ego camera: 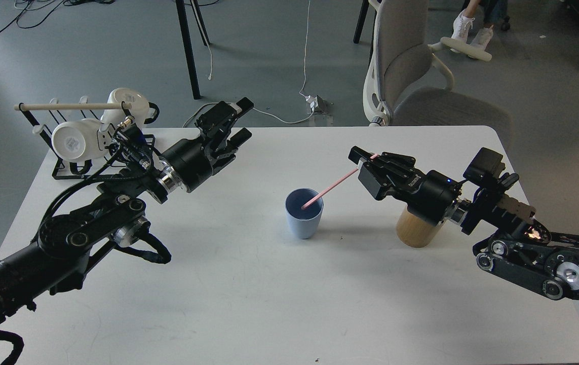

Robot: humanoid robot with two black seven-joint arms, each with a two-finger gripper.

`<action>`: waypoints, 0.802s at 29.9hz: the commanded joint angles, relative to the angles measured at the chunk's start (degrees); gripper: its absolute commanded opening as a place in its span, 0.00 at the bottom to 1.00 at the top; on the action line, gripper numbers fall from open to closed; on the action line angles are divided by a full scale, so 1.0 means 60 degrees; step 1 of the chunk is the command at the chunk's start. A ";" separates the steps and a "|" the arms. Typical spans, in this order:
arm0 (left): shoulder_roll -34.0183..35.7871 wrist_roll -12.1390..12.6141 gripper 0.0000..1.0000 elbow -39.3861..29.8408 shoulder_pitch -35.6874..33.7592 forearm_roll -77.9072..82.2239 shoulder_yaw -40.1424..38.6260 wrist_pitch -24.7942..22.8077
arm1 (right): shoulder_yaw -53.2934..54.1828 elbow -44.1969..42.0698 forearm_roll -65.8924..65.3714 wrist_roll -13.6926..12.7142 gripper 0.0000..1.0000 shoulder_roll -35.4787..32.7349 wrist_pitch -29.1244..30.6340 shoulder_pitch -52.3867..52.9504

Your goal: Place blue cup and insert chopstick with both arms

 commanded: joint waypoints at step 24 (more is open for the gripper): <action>0.0069 0.0000 0.92 -0.0029 0.0010 -0.0437 -0.0573 -0.0116 | 0.1985 0.0094 0.3820 0.0000 0.74 0.1211 0.0000 0.0164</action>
